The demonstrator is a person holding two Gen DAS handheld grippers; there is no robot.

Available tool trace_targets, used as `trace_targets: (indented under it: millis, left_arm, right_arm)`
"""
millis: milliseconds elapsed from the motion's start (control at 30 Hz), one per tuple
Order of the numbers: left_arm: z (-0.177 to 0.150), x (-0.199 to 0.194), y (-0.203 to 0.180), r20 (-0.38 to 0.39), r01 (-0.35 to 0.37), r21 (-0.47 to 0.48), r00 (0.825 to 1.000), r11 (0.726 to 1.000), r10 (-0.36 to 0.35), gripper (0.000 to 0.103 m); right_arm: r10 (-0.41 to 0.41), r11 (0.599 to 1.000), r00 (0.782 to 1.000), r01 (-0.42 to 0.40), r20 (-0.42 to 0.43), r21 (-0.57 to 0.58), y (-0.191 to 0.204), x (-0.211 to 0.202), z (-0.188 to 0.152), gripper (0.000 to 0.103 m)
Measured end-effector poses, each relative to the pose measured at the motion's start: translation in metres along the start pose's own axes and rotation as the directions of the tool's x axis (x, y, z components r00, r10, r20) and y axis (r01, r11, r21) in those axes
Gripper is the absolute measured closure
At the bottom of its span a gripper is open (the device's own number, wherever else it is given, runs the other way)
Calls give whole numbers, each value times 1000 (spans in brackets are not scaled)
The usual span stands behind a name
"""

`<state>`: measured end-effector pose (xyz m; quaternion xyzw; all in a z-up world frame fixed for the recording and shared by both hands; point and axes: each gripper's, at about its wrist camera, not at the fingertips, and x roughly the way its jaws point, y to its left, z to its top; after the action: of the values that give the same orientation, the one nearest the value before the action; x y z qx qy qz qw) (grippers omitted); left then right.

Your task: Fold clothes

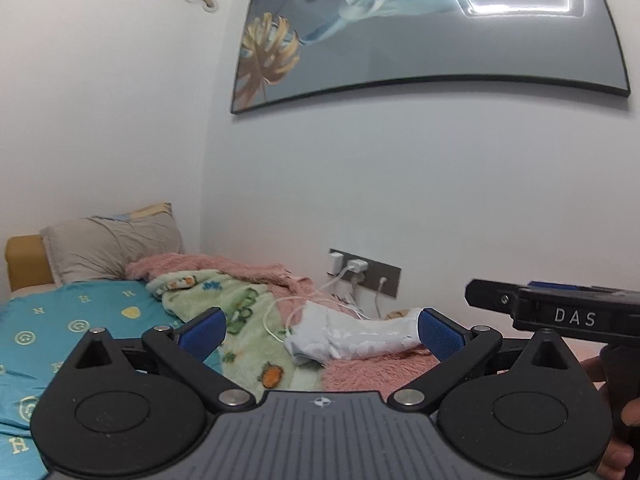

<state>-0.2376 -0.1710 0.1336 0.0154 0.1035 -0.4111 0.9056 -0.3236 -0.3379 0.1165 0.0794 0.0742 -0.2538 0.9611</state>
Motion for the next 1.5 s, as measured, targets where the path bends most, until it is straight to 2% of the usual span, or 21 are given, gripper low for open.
trace_targets:
  millis: [233,567,1500]
  left_arm:
    - [-5,-7,8,20,-56,-8,998,998,57,0]
    - [-13,4,7,-7,-70,13,998,997,70,0]
    - [-13,-7,13,5,-85,3,996,996,85,0]
  right_arm:
    - [5,1000,1000,-5,-21,-1,1,4,-12,18]
    - [2,1000,999,-3,-38,-25,11,14,-23,18]
    - [0,999,999,-2,-35,-53,24,3,-20,18]
